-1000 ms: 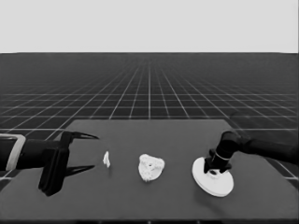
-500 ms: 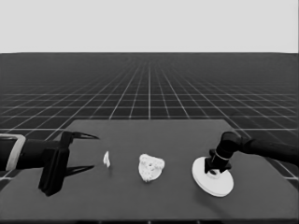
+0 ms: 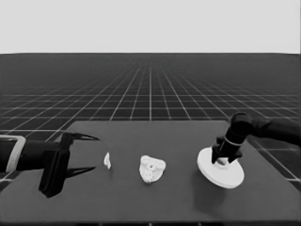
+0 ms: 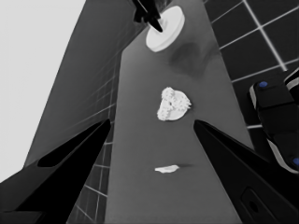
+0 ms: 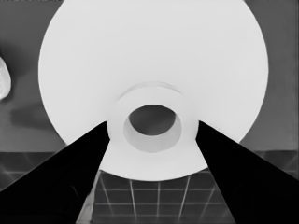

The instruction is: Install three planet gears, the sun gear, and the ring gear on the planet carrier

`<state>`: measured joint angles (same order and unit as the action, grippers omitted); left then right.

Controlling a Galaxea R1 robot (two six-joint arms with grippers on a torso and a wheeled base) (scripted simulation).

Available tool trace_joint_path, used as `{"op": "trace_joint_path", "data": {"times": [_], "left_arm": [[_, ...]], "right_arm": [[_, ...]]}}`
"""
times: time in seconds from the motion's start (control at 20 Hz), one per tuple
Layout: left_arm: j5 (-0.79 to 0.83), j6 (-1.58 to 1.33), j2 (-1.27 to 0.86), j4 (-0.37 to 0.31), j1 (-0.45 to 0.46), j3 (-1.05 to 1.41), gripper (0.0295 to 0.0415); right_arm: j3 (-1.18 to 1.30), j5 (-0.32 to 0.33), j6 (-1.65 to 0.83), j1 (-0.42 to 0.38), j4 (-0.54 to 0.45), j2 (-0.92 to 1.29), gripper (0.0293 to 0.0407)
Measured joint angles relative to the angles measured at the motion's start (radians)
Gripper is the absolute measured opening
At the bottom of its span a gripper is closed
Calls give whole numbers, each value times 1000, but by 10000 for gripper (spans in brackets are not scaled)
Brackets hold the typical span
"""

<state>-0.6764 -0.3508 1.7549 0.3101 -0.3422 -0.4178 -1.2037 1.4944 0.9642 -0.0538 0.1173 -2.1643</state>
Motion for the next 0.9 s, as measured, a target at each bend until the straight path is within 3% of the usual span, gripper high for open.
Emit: {"op": "trace_joint_path", "data": {"times": [0.1, 0.15, 0.2, 0.25, 0.35, 0.6, 0.7, 0.9], "left_arm": [[0, 0, 0, 0, 0, 0, 385], [0, 0, 0, 0, 0, 0, 385], [0, 0, 0, 0, 0, 0, 385], [0, 0, 0, 0, 0, 0, 385], [0, 0, 0, 0, 0, 0, 385], [0, 0, 0, 0, 0, 0, 385], [0, 0, 0, 0, 0, 0, 385], [0, 0, 0, 0, 0, 0, 385]], "right_arm": [[0, 1, 0, -2, -2, 0, 348], [25, 36, 338, 7, 33, -157, 348], [-39, 56, 488, 13, 41, -444, 348], [-174, 57, 497, 17, 41, -636, 348], [-376, 49, 437, 21, 40, -809, 348], [-508, 42, 384, 24, 39, -892, 348], [-546, 24, 361, 86, 99, -904, 348], [-569, 13, 348, 114, 126, -911, 348]]}}
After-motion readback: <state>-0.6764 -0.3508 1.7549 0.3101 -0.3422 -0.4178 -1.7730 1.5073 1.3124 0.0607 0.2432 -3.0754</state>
